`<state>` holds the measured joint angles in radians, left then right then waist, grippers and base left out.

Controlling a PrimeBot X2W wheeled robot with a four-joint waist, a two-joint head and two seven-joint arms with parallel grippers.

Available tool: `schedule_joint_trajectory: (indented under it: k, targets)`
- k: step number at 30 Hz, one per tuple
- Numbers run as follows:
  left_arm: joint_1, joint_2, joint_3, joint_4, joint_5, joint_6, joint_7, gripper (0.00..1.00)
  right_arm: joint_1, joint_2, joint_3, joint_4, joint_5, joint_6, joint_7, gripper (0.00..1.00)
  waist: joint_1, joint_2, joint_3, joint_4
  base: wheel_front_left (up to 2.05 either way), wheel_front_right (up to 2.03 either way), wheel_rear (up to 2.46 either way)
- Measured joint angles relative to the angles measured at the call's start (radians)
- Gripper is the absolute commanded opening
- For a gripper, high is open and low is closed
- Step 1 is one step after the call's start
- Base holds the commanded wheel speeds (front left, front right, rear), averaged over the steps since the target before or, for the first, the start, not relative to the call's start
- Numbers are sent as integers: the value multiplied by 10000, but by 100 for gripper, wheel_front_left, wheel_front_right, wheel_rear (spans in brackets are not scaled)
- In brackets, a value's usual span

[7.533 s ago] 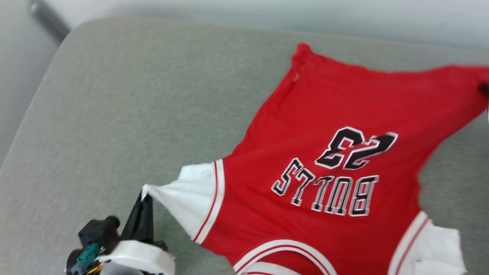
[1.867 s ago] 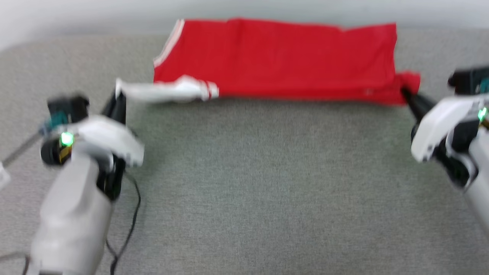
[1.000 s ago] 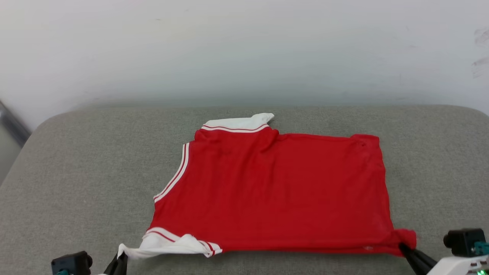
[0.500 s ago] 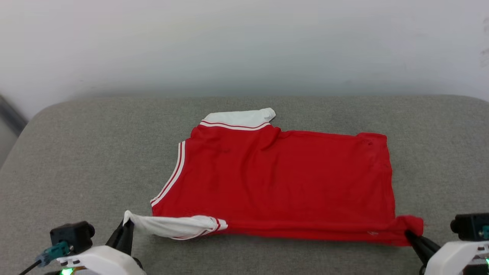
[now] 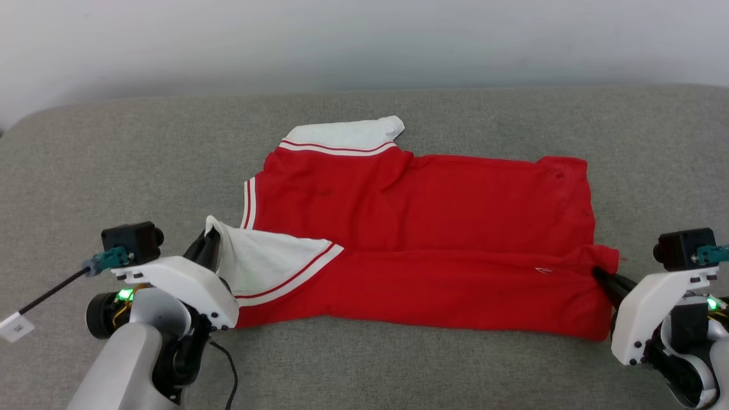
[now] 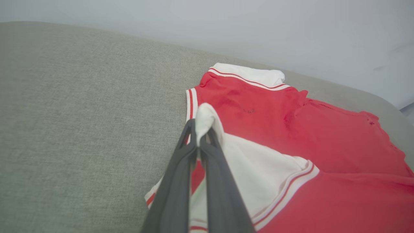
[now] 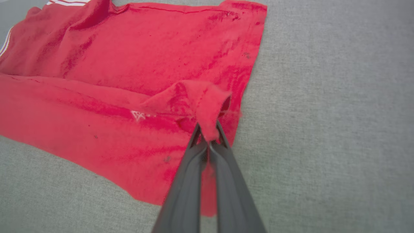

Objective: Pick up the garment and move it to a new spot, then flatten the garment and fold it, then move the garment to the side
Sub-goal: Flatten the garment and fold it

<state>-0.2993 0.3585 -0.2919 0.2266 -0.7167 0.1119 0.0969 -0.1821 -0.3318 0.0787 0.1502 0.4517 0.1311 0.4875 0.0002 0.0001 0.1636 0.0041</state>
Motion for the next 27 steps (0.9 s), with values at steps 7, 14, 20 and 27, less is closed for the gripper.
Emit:
schedule_joint_trajectory:
  k: [7,14,20,27]
  targets:
    - [-1210,-376,-295,2104,-176,-690,102,0,-997,-146,706,1267,84,0,-357,5,0,0,727,-63,0,0,0]
    - [-1879,-727,-408,3728,-523,-1289,276,100,-1463,-171,1365,2224,374,2,-1287,100,0,0,911,-150,0,0,0]
    - [-1987,-748,-316,4449,-694,-1630,-69,100,-1360,-305,1622,2309,702,0,-2644,100,-1,0,583,-160,0,0,0]
    - [-1806,-242,-249,4276,-711,-1753,-105,100,-732,-261,968,1762,376,-2,-4295,100,-2,0,-102,-209,0,0,0]
